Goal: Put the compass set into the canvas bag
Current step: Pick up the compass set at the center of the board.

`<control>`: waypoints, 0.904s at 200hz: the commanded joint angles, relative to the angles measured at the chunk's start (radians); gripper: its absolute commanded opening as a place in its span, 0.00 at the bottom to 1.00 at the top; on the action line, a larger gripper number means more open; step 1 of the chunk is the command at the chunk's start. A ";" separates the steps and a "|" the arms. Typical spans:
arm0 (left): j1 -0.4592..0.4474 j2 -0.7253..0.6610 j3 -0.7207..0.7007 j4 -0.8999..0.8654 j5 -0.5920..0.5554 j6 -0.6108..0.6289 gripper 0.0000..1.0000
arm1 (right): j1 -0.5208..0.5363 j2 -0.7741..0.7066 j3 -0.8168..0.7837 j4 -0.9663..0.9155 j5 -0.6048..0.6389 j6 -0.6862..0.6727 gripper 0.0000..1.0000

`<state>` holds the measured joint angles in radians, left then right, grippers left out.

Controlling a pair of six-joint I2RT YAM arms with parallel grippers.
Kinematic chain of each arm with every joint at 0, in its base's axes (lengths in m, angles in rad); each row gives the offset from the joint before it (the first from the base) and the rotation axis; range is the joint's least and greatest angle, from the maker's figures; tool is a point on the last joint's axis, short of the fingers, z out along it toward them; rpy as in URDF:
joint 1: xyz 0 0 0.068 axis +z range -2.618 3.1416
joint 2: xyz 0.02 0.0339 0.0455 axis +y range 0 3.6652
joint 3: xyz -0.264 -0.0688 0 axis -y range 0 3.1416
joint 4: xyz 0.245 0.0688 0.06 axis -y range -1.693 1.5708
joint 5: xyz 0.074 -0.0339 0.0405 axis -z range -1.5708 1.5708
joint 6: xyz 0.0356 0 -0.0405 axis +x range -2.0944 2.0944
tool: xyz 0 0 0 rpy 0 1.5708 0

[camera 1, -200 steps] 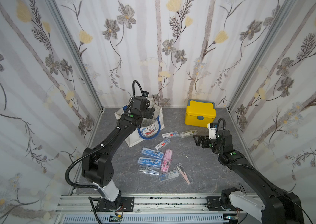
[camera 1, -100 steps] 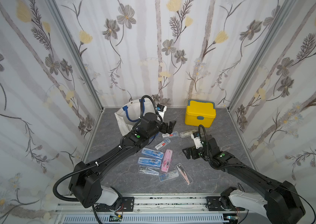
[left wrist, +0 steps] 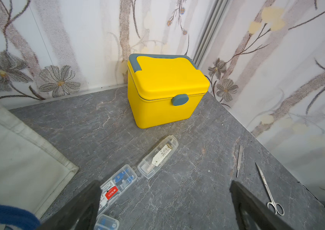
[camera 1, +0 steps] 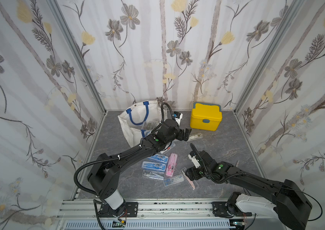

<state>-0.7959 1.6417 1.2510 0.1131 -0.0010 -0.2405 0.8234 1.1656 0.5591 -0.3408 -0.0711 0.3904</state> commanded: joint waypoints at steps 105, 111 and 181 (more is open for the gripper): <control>0.002 -0.025 -0.021 0.006 -0.110 0.010 1.00 | 0.194 0.148 -0.011 -0.041 0.164 0.159 0.64; 0.002 -0.025 -0.021 0.006 -0.115 0.010 1.00 | 0.194 0.155 -0.010 -0.049 0.180 0.162 0.63; 0.008 -0.008 -0.018 0.005 -0.144 0.006 1.00 | 0.194 0.165 -0.005 -0.065 0.269 0.159 0.47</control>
<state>-0.7921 1.6279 1.2320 0.1005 -0.1173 -0.2352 1.0172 1.3270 0.5571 -0.3458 0.1520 0.5415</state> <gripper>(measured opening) 0.995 0.476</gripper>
